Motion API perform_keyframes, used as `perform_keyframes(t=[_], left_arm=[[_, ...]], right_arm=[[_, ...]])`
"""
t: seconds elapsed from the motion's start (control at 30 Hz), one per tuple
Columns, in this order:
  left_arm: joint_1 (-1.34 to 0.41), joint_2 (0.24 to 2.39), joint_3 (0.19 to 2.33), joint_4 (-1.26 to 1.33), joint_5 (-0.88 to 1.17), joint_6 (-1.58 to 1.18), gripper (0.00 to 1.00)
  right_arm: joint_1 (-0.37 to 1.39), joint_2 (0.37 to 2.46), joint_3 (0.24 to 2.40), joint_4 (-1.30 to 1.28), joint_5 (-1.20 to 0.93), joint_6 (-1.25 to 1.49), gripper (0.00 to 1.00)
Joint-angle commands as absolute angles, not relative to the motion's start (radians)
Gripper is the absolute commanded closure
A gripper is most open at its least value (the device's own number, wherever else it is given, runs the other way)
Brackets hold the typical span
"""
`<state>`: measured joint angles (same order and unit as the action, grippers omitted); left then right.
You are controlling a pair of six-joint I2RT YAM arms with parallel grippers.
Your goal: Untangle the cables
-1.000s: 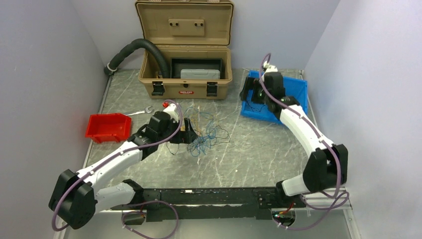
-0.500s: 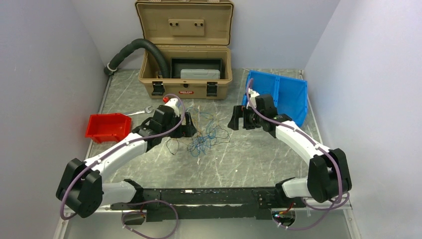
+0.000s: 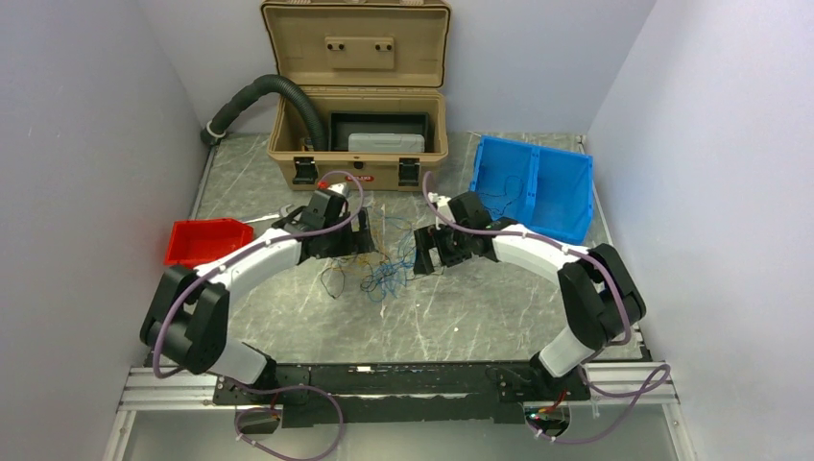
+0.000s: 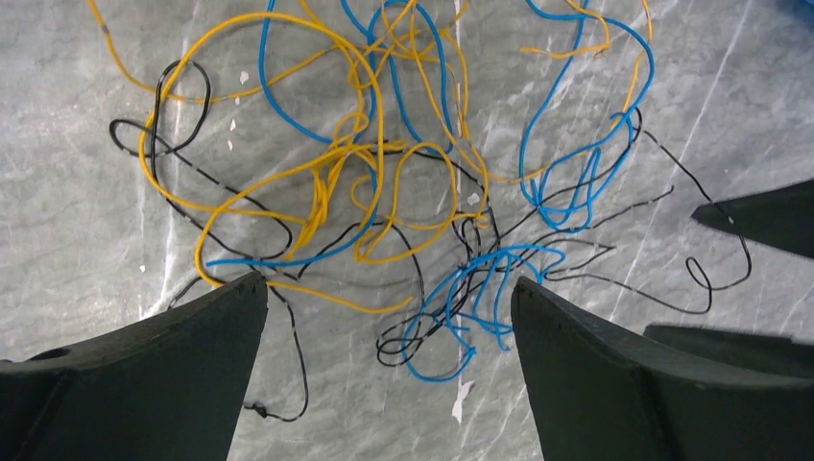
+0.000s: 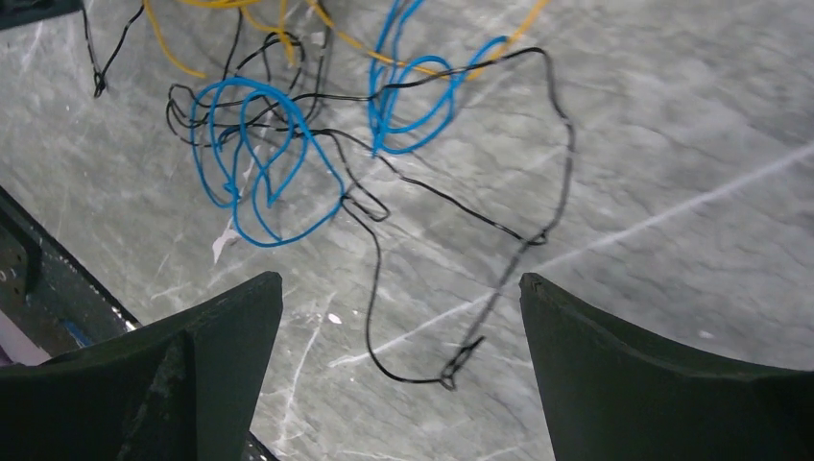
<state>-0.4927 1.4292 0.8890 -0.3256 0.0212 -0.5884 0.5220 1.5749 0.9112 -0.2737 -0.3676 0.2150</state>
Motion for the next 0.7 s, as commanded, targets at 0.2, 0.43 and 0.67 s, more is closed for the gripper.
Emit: perform_keyframes(t=[0.2, 0.43, 0.67], left_arm=[[-0.487, 1.545, 0.995, -0.395, -0.043, -0.699, 0.06], [-0.488, 1.62, 1.029, -0.383, -0.02, -0.716, 0.1], [-0.496, 1.689, 1.052, -0.35, -0.023, -0.735, 0.18]], right_arm=[[0.628, 1.569, 0.911, -0.307, -0.274, 0.184, 0.26], [0.703, 1.409, 0.796, -0.272, -0.204, 0.237, 1.0], [0.713, 1.171, 0.751, -0.419, -0.182, 0.268, 1.0]])
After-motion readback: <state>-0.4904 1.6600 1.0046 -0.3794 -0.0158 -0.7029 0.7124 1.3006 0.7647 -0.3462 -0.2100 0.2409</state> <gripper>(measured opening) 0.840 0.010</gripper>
